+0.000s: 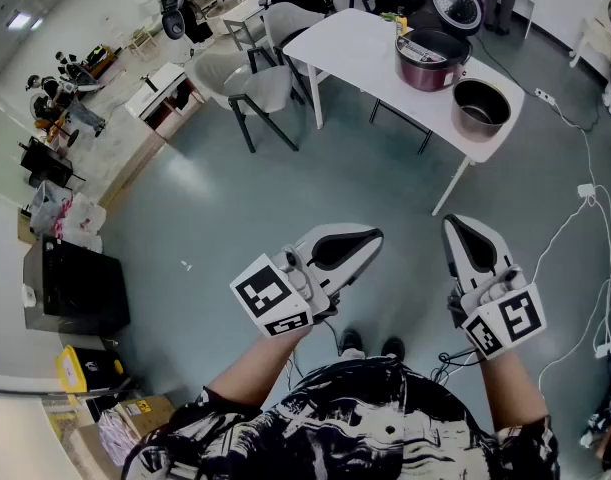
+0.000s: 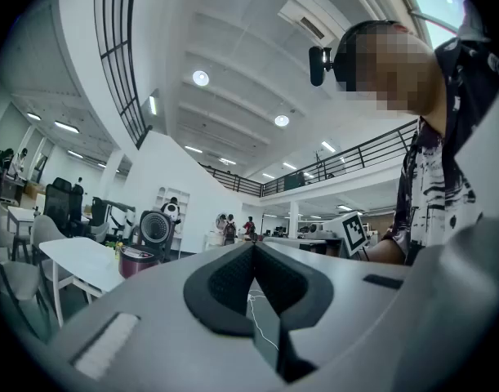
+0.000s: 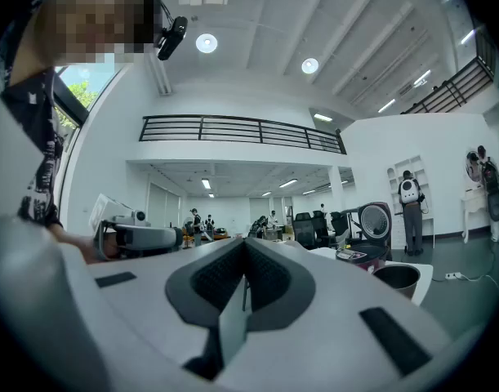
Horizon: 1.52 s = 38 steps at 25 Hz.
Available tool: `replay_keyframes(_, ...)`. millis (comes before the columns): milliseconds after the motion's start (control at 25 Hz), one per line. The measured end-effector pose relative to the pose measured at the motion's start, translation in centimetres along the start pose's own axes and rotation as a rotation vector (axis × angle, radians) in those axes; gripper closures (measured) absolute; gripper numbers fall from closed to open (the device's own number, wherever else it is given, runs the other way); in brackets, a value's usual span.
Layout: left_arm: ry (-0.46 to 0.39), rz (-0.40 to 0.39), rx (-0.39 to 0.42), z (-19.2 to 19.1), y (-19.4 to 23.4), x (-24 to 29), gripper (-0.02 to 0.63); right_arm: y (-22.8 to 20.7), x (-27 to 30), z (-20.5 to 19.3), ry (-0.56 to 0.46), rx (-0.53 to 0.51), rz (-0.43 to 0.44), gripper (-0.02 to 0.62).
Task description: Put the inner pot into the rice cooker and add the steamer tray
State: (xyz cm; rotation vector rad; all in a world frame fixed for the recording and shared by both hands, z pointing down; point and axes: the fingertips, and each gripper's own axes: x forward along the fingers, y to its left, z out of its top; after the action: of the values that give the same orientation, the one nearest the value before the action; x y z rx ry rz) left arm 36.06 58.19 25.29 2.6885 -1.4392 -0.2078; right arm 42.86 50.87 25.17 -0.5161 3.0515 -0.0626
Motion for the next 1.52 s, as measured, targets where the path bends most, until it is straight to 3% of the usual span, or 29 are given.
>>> replay_keyframes(400, 0.0, -0.001, 0.0, -0.1, -0.2, -0.2, 0.601, -0.1, -0.1, -0.1, 0.001, 0.004, -0.006, 0.597)
replay_keyframes(520, -0.001, 0.001, -0.003, -0.1, -0.2, -0.2, 0.601, -0.3, 0.0, 0.4, -0.046, 0.038, 0.002, 0.597)
replay_keyframes(560, -0.001, 0.002, -0.003, -0.2, -0.2, -0.2, 0.601, -0.3, 0.1, 0.7, -0.077, 0.052, 0.018, 0.554)
replay_keyframes(600, -0.002, 0.003, -0.003, -0.2, -0.2, -0.2, 0.601, -0.2, 0.3, 1.1, -0.111, 0.061, 0.034, 0.249)
replay_keyframes(640, -0.002, 0.004, -0.003, -0.2, -0.1, -0.2, 0.601, -0.2, 0.5, 1.4, -0.138, 0.06, 0.043, 0.146)
replay_keyframes(720, -0.005, 0.007, -0.002, -0.1, -0.1, -0.3, 0.601, 0.1, 0.7, 1.5, -0.148, 0.04, 0.054, 0.086)
replay_keyframes(1120, -0.011, 0.05, -0.003, 0.0, 1.7, -2.8, 0.601, 1.2, 3.3, 0.5, -0.101, 0.037, 0.083, 0.086)
replay_keyframes(1520, -0.01, 0.087, -0.007, 0.0, 7.9, -8.4, 0.601, 2.6, 10.0, -0.2, -0.08, 0.021, 0.069, 0.086)
